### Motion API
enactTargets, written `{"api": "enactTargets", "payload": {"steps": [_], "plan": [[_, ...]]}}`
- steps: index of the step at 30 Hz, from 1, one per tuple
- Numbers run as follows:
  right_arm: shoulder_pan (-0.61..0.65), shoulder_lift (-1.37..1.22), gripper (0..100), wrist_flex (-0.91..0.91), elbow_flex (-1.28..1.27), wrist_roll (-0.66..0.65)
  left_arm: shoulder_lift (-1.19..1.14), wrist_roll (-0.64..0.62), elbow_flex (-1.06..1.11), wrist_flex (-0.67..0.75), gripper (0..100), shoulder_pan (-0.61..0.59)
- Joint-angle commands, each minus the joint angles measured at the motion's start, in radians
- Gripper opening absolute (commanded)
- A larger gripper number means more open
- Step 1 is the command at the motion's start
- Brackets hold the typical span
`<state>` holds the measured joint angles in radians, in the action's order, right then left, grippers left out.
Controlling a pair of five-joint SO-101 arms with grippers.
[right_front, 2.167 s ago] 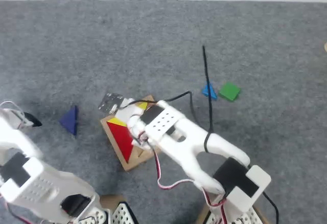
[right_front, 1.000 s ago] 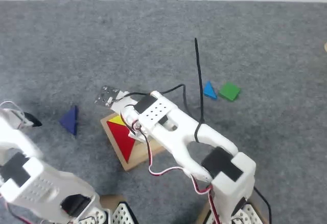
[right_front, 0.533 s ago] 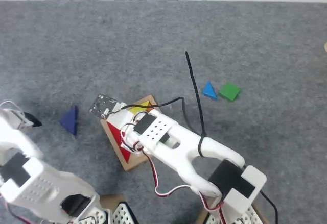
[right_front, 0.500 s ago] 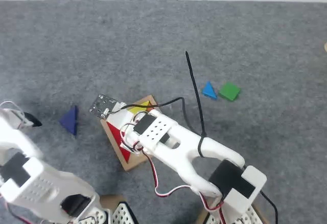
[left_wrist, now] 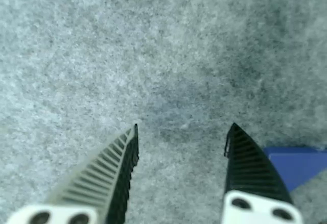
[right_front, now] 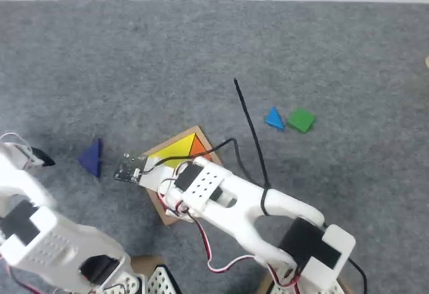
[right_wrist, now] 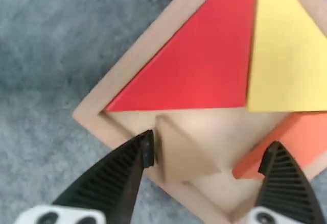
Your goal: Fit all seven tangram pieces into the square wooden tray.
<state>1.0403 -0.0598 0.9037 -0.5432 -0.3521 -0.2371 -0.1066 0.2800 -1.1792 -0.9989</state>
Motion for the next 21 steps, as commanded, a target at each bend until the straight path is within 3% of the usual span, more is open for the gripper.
{"api": "enactTargets", "payload": {"steps": [1,5,9,12,18,21], "plan": [[-0.058,0.081,33.5,0.056,-0.002,-0.069,0.058,0.011,-0.004,0.012,26,0.011],[-0.151,0.226,33.5,0.088,-0.003,-0.049,0.063,0.017,-0.005,0.012,26,0.025],[-0.182,0.493,33.5,0.162,-0.044,-0.015,0.081,0.153,-0.012,-0.017,26,0.117],[-0.182,0.662,33.5,0.125,-0.187,-0.015,0.138,0.186,-0.012,-0.064,26,0.186],[-0.191,0.633,33.5,0.03,-0.359,-0.011,0.308,0.196,-0.004,-0.173,26,0.325],[-0.278,0.619,33.5,0.031,-0.364,0.034,0.397,0.404,0.01,-0.31,26,0.45]]}}
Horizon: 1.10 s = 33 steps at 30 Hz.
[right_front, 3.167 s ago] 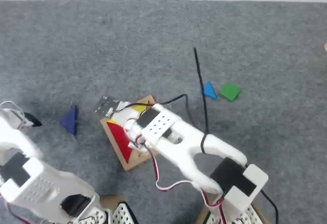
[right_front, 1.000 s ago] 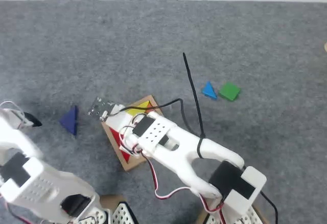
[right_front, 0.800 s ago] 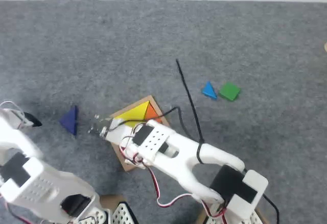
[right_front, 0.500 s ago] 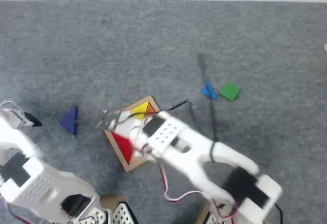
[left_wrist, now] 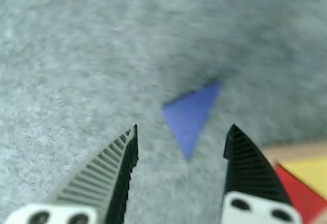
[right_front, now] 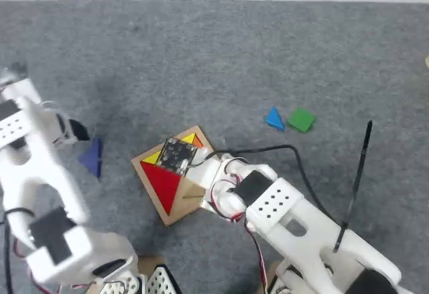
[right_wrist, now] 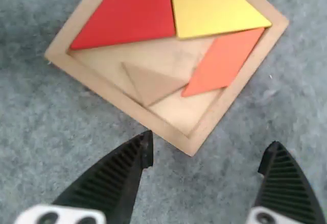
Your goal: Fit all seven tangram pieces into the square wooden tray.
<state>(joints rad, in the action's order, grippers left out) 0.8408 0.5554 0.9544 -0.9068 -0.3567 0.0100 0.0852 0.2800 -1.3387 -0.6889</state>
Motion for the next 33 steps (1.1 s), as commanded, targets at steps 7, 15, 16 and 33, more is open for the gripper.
{"api": "enactTargets", "payload": {"steps": [7,15,16,33], "plan": [[-0.306,0.076,33.5,-0.038,-0.16,0.041,0.396,0.522,0.303,-0.178,26,0.362],[-0.552,0.381,33.5,-0.025,-0.41,-0.02,0.583,0.445,0.662,0.063,26,0.664],[-0.57,0.417,33.5,-0.019,-0.437,-0.021,0.58,0.425,0.682,0.098,26,0.698],[-0.685,0.565,33.5,-0.045,-0.529,-0.04,0.275,0.201,0.728,0.502,26,0.812]]}}
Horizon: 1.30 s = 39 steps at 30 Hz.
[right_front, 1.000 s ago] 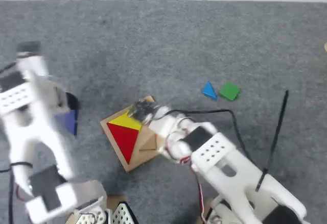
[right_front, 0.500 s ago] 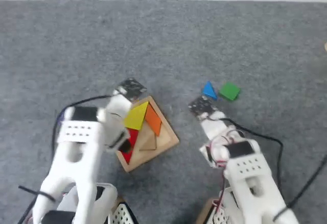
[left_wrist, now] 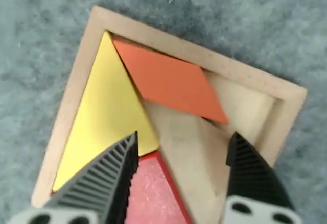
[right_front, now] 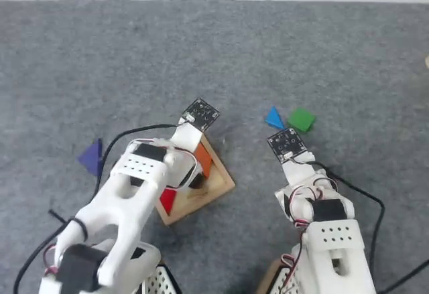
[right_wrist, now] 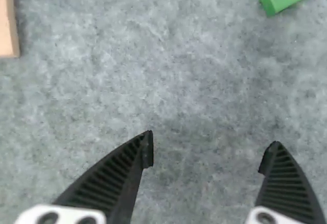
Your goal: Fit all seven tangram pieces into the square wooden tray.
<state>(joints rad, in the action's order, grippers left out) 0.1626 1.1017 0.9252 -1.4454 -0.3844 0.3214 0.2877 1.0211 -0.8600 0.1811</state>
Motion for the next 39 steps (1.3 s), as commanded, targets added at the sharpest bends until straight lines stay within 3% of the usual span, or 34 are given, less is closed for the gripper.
{"api": "enactTargets", "payload": {"steps": [1,17,21,33,39], "plan": [[-0.007,0.019,33.5,-0.016,0.009,-0.012,-0.037,0.002,-0.019,0.023,26,-0.081],[-0.007,0.019,33.5,-0.022,0.008,-0.012,-0.035,0.21,-0.033,0.023,26,-0.376],[-0.007,0.019,33.5,-0.022,0.008,-0.012,-0.012,0.215,-0.036,0.015,26,-0.387],[-0.007,0.019,33.5,-0.024,0.008,-0.012,0.468,0.14,-0.031,-0.347,26,-0.186],[-0.007,0.019,33.5,-0.022,0.008,-0.012,0.391,0.081,-0.03,-0.387,26,-0.055]]}}
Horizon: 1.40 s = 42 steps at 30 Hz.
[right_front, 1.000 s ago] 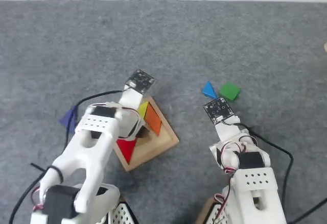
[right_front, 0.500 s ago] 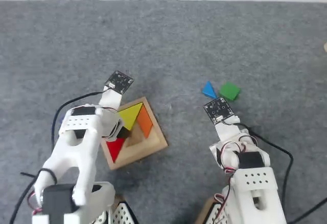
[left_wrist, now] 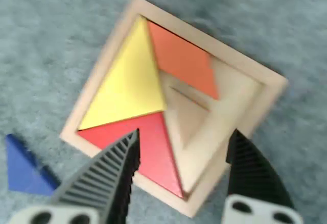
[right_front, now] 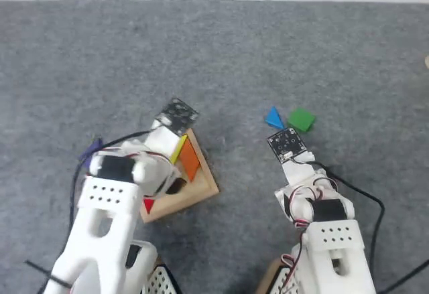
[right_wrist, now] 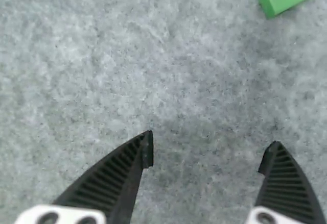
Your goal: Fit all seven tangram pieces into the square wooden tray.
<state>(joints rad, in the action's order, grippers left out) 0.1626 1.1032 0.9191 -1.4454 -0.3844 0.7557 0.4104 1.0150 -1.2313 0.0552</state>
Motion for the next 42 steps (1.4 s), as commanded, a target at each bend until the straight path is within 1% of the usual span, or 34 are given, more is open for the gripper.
{"api": "enactTargets", "payload": {"steps": [1,5,10,15,22,27,30,38,42], "plan": [[-0.007,0.018,33.5,-0.016,0.008,-0.012,-0.078,-0.044,-0.024,-0.006,26,0.091],[-0.007,0.018,33.5,-0.016,0.008,-0.012,-0.238,-0.081,-0.031,0.032,26,0.13],[-0.007,0.018,33.5,-0.016,0.008,-0.012,-0.402,-0.083,-0.035,0.081,23,0.127],[-0.007,0.018,33.5,-0.015,0.008,-0.012,-0.512,-0.084,-0.056,0.143,23,0.124],[-0.007,0.018,33.5,-0.013,0.008,-0.012,-0.588,-0.084,-0.122,0.169,23,0.121],[-0.007,0.018,33.5,-0.015,0.008,-0.015,-0.565,-0.083,-0.168,0.141,23,0.071],[-0.007,0.018,33.5,-0.016,0.008,-0.015,-0.563,-0.078,-0.166,0.138,23,0.063],[-0.007,0.018,33.5,-0.015,0.008,-0.014,-0.677,-0.078,-0.166,0.137,23,0.038],[-0.007,0.018,33.5,-0.015,0.008,-0.014,-0.671,-0.075,-0.143,0.132,23,0.032]]}}
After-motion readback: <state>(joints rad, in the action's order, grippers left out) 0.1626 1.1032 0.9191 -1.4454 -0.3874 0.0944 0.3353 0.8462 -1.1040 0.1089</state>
